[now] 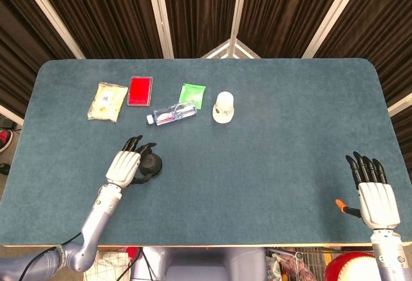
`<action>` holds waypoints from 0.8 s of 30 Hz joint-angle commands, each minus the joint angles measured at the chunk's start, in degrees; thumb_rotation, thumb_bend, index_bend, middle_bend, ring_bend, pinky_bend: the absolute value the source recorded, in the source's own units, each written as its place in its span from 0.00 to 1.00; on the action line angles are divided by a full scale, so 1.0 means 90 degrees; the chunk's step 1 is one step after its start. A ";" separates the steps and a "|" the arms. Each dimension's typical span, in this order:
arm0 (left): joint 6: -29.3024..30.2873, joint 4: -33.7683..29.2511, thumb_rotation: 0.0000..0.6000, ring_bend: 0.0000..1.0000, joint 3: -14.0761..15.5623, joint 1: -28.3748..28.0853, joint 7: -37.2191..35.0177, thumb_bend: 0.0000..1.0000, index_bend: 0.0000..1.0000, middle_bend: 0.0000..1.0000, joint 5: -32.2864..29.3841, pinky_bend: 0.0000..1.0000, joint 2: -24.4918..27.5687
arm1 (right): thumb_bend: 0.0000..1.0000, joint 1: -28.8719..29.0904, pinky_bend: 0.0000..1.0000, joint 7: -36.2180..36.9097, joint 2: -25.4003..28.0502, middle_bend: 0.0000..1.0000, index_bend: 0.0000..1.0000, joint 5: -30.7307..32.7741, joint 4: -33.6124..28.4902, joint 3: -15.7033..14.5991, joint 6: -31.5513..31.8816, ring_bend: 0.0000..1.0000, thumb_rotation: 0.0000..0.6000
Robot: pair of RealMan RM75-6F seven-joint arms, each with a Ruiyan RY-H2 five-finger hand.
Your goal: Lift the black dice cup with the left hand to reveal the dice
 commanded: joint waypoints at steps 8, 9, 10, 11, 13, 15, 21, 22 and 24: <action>0.0175 -0.0387 1.00 0.00 0.0013 -0.0008 -0.0179 0.45 0.19 0.36 0.0269 0.00 0.0070 | 0.15 0.0016 0.05 0.0075 0.0024 0.02 0.04 -0.0010 0.0040 0.0014 -0.0011 0.03 1.00; 0.0195 -0.0435 1.00 0.00 0.0011 -0.0010 -0.0176 0.45 0.20 0.36 0.0294 0.00 0.0083 | 0.15 0.0017 0.05 0.0068 0.0024 0.02 0.04 -0.0011 0.0033 0.0014 -0.0009 0.03 1.00; 0.0230 -0.0508 1.00 0.00 0.0005 -0.0013 -0.0155 0.45 0.20 0.36 0.0325 0.00 0.0100 | 0.15 0.0013 0.05 0.0065 0.0026 0.02 0.04 -0.0007 0.0029 0.0013 -0.0006 0.03 1.00; 0.0257 -0.0584 1.00 0.00 -0.0005 -0.0016 -0.0120 0.45 0.20 0.36 0.0342 0.00 0.0117 | 0.15 0.0012 0.05 0.0069 0.0029 0.02 0.04 -0.0013 0.0025 0.0011 -0.0003 0.03 1.00; 0.0282 -0.0727 1.00 0.00 -0.0023 -0.0024 -0.0058 0.45 0.20 0.35 0.0345 0.00 0.0148 | 0.15 0.0007 0.05 0.0076 0.0036 0.02 0.04 -0.0021 0.0017 0.0009 0.0008 0.03 1.00; 0.0289 -0.0854 1.00 0.00 -0.0045 -0.0038 0.0020 0.45 0.20 0.35 0.0328 0.00 0.0172 | 0.15 0.0002 0.05 0.0088 0.0044 0.02 0.04 -0.0026 0.0010 0.0011 0.0022 0.03 1.00; 0.0105 -0.0862 1.00 0.00 -0.0182 -0.0246 0.0347 0.45 0.20 0.34 0.0040 0.00 -0.0218 | 0.15 -0.0017 0.05 0.0105 0.0075 0.02 0.04 -0.0037 -0.0013 0.0004 0.0048 0.03 1.00; 0.0071 -0.0798 1.00 0.00 -0.0200 -0.0285 0.0364 0.44 0.20 0.34 0.0001 0.00 -0.0319 | 0.15 -0.0020 0.05 0.0106 0.0078 0.02 0.04 -0.0035 -0.0018 0.0006 0.0054 0.03 1.00; 0.0033 -0.0686 1.00 0.00 -0.0228 -0.0337 0.0356 0.44 0.20 0.33 -0.0038 0.00 -0.0463 | 0.15 -0.0025 0.05 0.0106 0.0084 0.02 0.04 -0.0036 -0.0023 0.0007 0.0062 0.03 1.00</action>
